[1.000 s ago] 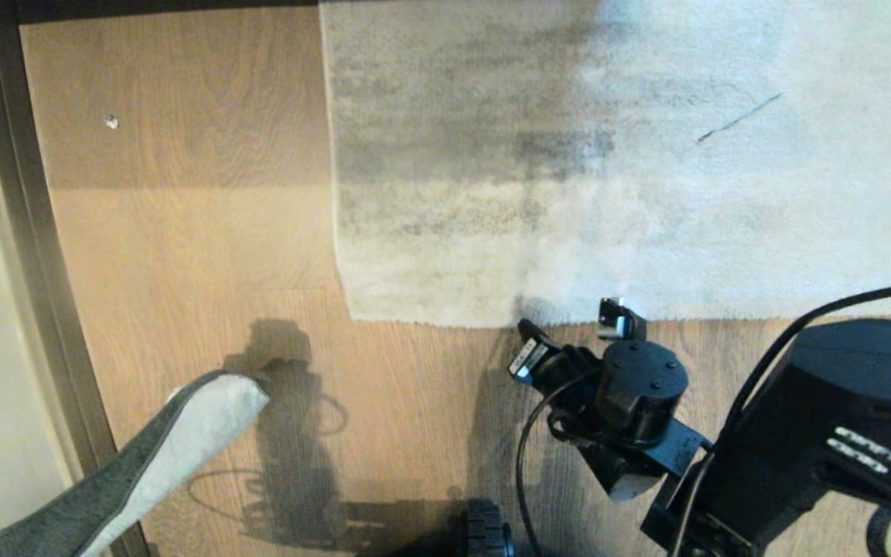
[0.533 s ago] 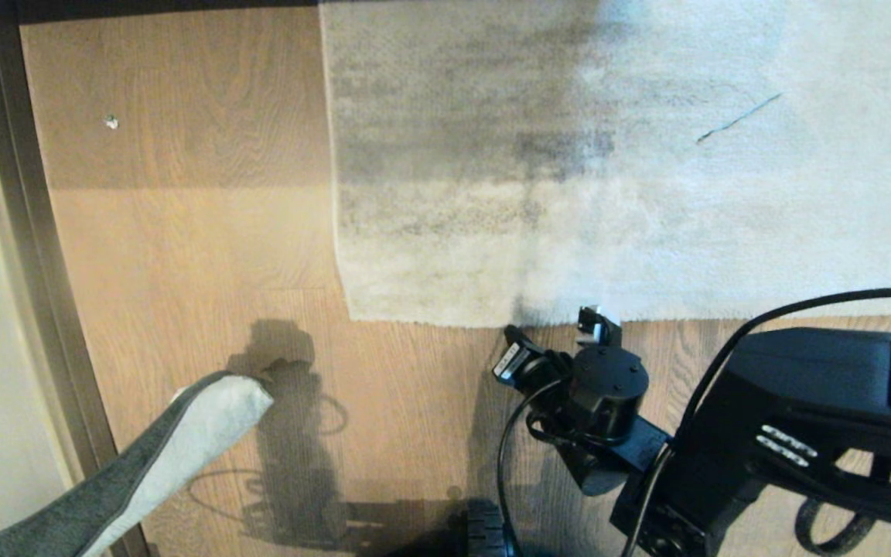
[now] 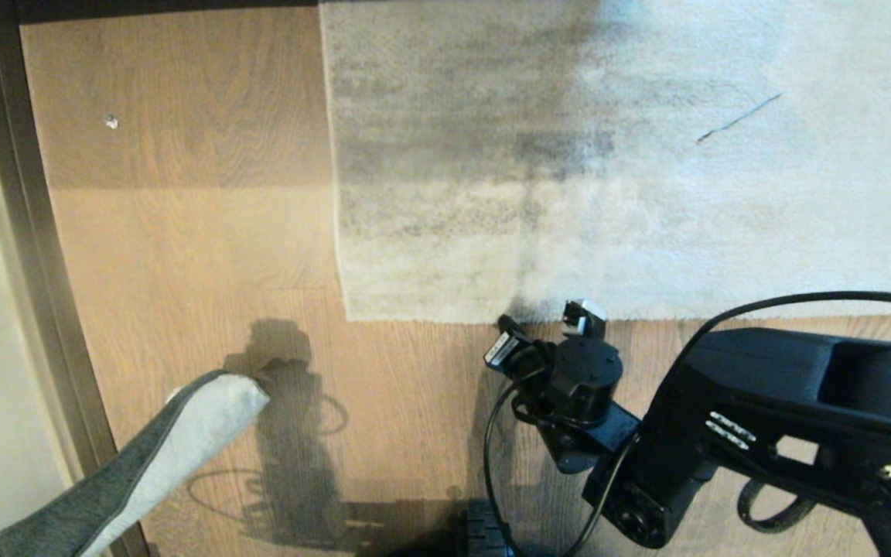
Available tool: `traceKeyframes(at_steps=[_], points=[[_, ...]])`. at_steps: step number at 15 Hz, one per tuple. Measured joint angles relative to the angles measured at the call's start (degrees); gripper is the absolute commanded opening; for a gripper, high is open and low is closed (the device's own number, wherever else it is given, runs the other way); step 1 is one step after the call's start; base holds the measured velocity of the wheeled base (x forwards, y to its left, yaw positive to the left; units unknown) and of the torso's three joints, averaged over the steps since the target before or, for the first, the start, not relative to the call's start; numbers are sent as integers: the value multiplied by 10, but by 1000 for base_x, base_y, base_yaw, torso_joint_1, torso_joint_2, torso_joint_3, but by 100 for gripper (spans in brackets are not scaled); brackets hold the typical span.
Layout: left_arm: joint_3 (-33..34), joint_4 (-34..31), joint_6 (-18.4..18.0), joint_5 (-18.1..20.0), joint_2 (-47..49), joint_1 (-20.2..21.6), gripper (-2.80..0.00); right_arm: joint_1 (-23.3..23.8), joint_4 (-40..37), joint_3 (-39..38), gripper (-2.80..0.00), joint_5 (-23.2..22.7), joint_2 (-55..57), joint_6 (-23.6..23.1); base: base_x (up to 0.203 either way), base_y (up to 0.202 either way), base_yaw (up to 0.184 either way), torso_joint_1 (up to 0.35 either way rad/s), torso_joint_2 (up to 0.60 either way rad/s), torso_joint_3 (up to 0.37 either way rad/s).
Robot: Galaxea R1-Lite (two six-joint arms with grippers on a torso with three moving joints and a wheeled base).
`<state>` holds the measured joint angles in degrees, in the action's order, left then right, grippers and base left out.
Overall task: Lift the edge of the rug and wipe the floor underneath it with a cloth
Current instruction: Lay down the carpet, then put down the rag
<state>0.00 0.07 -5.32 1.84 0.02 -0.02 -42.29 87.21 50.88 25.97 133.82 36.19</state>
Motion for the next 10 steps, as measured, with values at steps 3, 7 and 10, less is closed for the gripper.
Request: traceKeyframes(at_steps=[3,7,10], points=[[0,0,0,0,0,0,-280,12,1,14,-280,0,15,1,0,0,0,0,0,0],[0,0,0,0,0,0,-280,16,1,9,-280,0,22,2,0,0,0,0,0,0],[0,0,0,0,0,0,-280,14,-2,3,-280,0,13,2,0,0,0,0,0,0]])
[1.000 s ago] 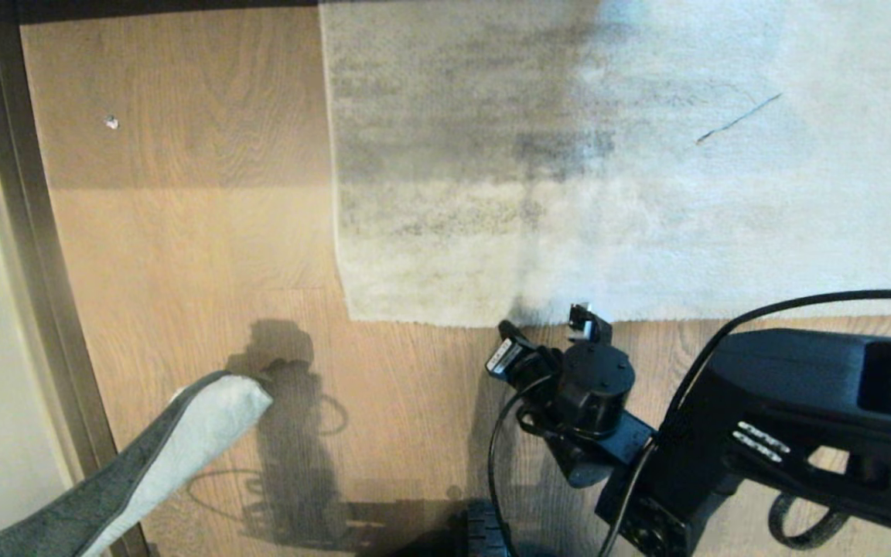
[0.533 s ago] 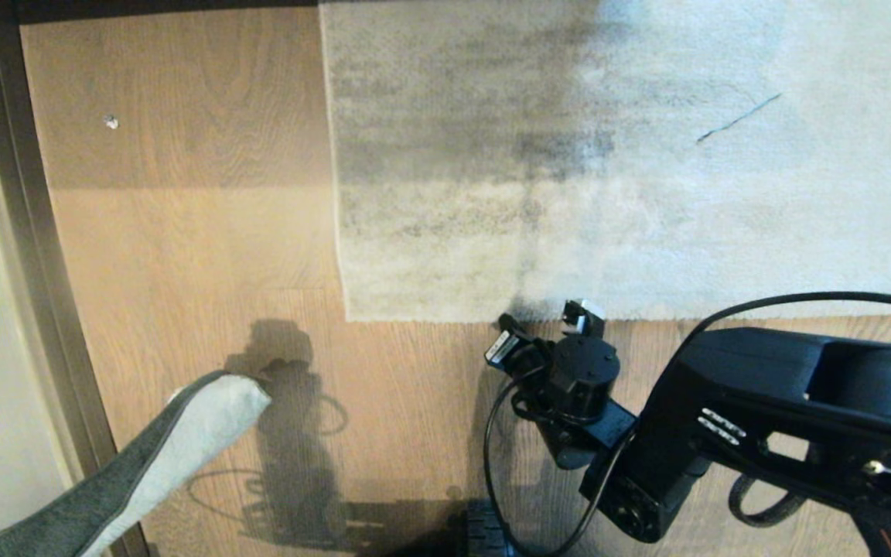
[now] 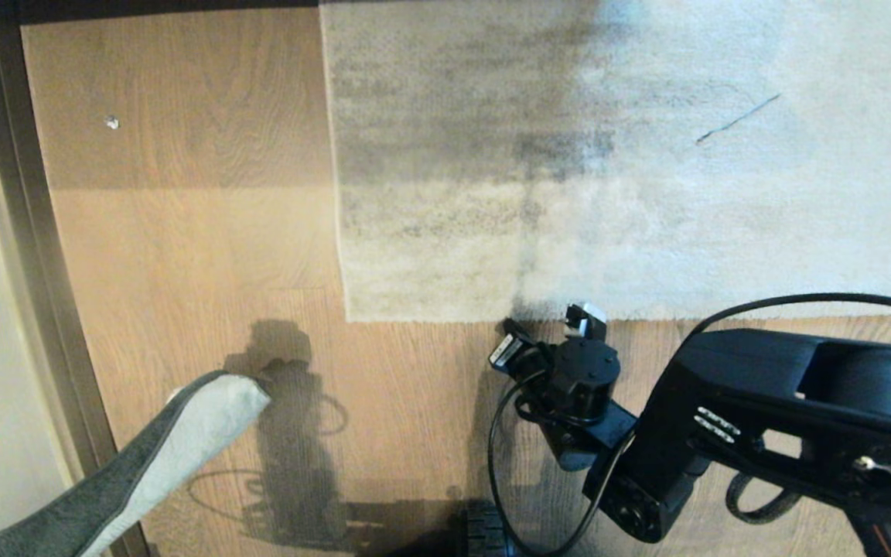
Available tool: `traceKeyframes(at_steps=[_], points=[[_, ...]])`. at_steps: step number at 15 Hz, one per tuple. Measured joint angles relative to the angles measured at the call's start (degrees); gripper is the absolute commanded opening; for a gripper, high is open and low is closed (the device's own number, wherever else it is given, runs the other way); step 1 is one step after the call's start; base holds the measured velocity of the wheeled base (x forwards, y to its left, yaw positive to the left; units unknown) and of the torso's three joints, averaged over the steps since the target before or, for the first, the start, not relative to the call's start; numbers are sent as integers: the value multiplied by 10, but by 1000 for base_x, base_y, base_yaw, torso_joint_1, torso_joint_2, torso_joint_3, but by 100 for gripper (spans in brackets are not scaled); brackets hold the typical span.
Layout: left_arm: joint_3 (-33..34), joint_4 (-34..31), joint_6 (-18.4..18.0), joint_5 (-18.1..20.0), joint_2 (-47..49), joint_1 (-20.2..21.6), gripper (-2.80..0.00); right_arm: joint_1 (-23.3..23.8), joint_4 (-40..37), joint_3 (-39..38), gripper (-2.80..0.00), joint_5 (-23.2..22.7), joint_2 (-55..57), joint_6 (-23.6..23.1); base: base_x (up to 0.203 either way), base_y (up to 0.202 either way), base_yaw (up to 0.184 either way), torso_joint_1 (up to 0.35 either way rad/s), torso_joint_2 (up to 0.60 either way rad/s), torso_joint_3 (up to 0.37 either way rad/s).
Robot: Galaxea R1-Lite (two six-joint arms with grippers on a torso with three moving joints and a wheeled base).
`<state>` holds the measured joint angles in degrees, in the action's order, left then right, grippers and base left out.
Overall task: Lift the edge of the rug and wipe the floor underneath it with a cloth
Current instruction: Put down the rag
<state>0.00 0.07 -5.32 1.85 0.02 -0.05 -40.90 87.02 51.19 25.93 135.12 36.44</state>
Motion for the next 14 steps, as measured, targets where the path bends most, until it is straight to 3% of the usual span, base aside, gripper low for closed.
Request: traceKeyframes(at_steps=[7,11,14], points=[[0,0,0,0,0,0,-280,-15,2,-99,-280,-4,-124,-8,0,0,0,0,0,0],[0,0,0,0,0,0,-280,-17,2,-209,-280,-4,-215,-55,0,0,0,0,0,0],[0,0,0,0,0,0,-280,-16,2,-306,-280,-3,-278,-122,0,0,0,0,0,0]])
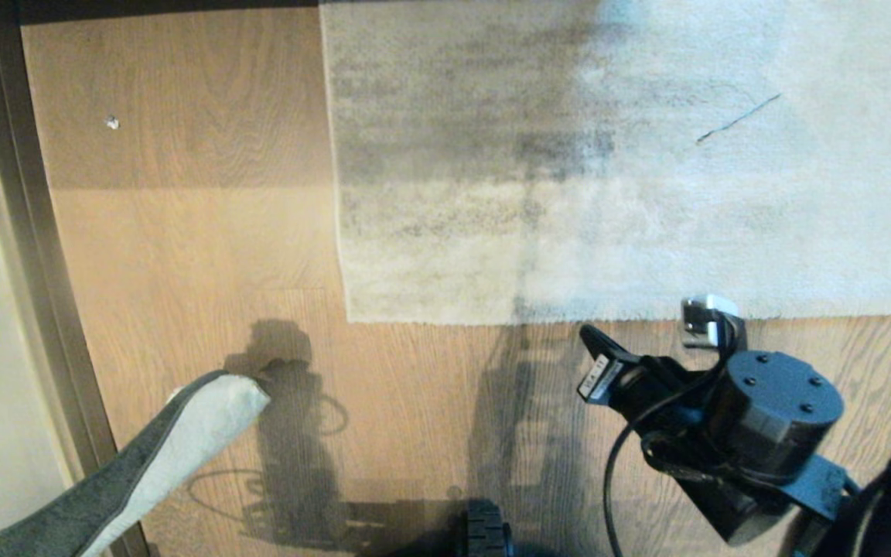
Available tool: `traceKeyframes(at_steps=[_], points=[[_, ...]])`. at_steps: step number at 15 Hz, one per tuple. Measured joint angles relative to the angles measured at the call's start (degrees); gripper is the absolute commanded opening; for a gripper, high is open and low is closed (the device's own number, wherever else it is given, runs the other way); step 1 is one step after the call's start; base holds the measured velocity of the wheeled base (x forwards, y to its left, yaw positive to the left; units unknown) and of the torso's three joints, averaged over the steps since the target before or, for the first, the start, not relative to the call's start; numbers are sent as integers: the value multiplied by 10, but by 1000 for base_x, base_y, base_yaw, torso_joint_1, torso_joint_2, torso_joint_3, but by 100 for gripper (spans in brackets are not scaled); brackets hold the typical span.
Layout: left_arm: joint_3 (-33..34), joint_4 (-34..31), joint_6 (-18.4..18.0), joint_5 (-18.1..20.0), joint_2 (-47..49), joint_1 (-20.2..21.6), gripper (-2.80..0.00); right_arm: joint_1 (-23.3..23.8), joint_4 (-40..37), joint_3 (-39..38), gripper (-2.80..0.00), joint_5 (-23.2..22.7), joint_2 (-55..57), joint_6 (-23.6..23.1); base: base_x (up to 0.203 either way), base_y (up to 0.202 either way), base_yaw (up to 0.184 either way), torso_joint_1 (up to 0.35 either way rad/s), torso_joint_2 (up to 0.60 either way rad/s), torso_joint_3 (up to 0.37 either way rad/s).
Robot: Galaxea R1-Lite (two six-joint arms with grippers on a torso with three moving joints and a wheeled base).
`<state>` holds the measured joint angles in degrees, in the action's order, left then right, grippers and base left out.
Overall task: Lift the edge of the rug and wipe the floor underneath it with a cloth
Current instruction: Put down the rag
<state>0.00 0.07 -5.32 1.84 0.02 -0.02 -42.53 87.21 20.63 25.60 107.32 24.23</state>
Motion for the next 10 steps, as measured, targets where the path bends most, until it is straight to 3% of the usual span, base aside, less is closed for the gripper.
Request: traceKeyframes(at_steps=[2,5,10], points=[[0,0,0,0,0,0,-280,13,0,-64,-280,1,-43,-49,0,0,0,0,0,0],[0,0,0,0,0,0,-280,68,0,-148,-280,1,-93,-117,0,0,0,0,0,0],[0,0,0,0,0,0,-280,209,-8,-202,-280,0,-159,-158,0,0,0,0,0,0]])
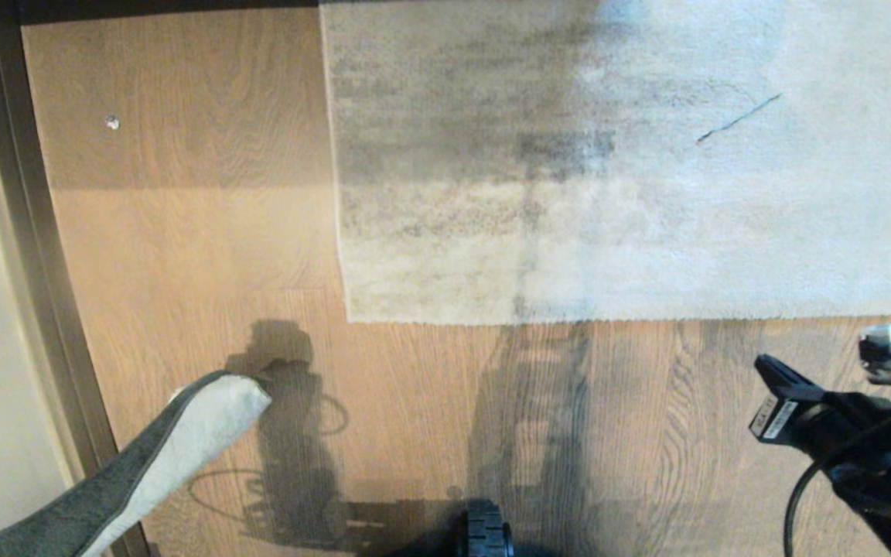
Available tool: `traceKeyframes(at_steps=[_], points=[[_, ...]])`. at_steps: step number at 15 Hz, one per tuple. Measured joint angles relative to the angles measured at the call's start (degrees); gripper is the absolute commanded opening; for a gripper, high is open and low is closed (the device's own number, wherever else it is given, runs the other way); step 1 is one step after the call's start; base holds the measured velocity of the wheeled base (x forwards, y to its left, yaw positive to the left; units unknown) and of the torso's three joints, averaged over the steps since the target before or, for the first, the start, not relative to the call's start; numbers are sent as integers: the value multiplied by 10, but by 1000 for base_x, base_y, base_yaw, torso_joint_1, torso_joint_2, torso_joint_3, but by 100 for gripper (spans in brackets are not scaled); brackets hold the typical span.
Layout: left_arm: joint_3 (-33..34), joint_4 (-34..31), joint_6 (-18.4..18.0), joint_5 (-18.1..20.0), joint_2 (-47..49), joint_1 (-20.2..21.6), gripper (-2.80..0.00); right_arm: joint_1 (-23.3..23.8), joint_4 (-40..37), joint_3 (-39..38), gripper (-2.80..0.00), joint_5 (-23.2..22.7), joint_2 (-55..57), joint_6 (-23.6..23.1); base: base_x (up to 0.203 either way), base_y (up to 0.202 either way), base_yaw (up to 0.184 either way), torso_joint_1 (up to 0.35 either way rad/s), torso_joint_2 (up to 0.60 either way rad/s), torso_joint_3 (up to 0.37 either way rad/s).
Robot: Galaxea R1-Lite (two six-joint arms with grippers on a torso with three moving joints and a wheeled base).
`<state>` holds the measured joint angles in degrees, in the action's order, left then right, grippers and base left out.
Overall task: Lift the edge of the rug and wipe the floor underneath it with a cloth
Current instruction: Put down the rag
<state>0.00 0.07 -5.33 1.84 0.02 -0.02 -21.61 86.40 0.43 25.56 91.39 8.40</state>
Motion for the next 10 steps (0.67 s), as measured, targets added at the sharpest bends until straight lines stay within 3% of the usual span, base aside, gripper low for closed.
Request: traceKeyframes(at_steps=[4,10], points=[[0,0,0,0,0,0,-280,108,-106,-4,-280,-1,-85,-28,0,0,0,0,0,0],[0,0,0,0,0,0,-280,228,-333,-4,-280,-22,-276,-66,0,0,0,0,0,0]])
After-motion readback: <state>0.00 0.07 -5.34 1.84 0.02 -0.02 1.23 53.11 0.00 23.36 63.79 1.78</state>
